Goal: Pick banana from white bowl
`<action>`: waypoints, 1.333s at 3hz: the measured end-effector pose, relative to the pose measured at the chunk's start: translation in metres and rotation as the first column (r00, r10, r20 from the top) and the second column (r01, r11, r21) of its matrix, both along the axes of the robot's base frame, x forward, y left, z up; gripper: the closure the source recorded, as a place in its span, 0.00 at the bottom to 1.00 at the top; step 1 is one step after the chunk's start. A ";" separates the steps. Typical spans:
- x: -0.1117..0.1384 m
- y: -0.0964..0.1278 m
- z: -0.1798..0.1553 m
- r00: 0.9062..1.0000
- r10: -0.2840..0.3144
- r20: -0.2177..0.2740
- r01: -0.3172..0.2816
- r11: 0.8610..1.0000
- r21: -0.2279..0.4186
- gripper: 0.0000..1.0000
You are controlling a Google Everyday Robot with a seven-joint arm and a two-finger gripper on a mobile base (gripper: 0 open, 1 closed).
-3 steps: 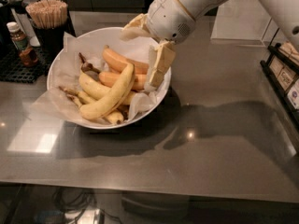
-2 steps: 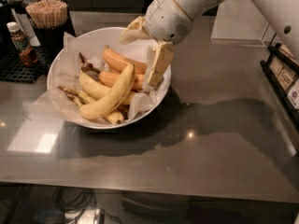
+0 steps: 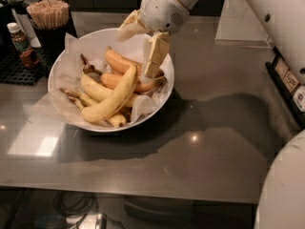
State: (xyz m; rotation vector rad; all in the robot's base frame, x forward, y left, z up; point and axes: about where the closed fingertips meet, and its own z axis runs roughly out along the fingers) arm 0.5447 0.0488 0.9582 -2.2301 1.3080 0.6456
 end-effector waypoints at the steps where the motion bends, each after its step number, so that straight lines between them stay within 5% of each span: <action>1: 0.006 0.002 -0.004 1.000 0.007 -0.013 -0.007 1.000 -0.004 0.18; 4: -0.003 0.003 -0.024 0.998 0.016 -0.057 -0.015 1.000 0.017 0.26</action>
Offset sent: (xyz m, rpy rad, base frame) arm -0.0099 -0.0135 -0.0339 -0.0026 0.1107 0.0267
